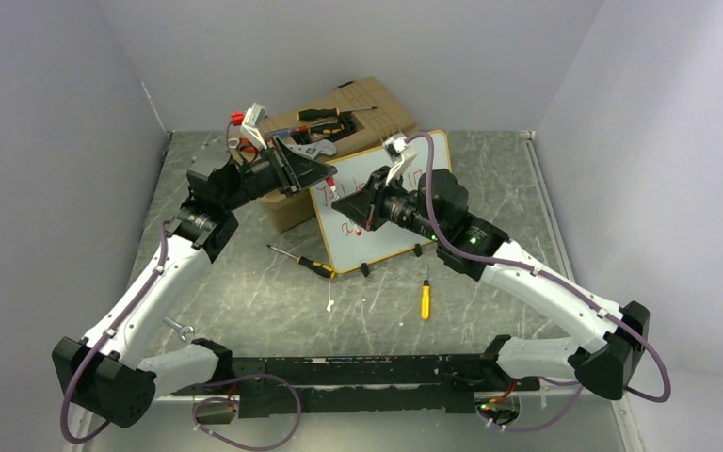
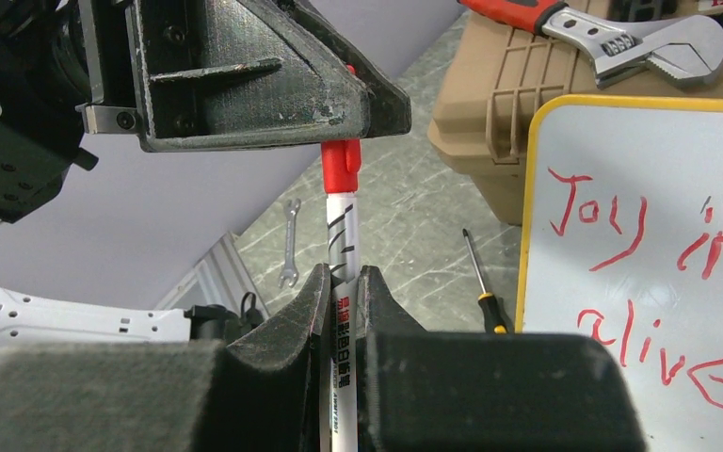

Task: Write a sentence on the whiteboard
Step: Close the whiteboard marker at the center of the board.

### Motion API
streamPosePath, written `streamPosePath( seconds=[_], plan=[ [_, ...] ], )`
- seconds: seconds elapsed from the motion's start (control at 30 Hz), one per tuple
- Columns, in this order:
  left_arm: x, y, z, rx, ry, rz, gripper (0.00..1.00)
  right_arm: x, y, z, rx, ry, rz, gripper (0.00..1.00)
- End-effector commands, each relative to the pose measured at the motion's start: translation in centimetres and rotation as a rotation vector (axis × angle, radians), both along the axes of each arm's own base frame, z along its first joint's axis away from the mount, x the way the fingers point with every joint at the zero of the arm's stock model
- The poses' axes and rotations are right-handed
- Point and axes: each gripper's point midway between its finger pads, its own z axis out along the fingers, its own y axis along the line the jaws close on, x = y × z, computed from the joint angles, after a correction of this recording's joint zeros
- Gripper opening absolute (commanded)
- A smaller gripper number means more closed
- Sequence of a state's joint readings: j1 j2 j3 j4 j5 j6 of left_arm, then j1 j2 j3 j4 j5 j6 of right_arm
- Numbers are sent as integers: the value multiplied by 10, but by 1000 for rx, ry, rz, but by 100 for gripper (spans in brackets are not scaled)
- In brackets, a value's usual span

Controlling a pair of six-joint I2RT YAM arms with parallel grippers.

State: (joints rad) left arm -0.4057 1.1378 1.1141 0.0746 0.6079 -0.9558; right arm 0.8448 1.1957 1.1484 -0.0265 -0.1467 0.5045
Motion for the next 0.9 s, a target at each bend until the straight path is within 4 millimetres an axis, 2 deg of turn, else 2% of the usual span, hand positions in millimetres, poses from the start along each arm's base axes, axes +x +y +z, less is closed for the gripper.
streamPosePath(
  seconds=[0.0, 0.33, 0.87],
  plan=[
    [-45, -17, -21, 47, 21, -177, 0, 23, -23, 87, 240, -187, -154, 0],
    [-56, -18, -36, 71, 65, -189, 0, 30, -32, 114, 324, -244, -215, 0],
    [-86, -22, -58, 102, 105, -279, 0, 31, -37, 137, 400, -267, -204, 0]
  ],
)
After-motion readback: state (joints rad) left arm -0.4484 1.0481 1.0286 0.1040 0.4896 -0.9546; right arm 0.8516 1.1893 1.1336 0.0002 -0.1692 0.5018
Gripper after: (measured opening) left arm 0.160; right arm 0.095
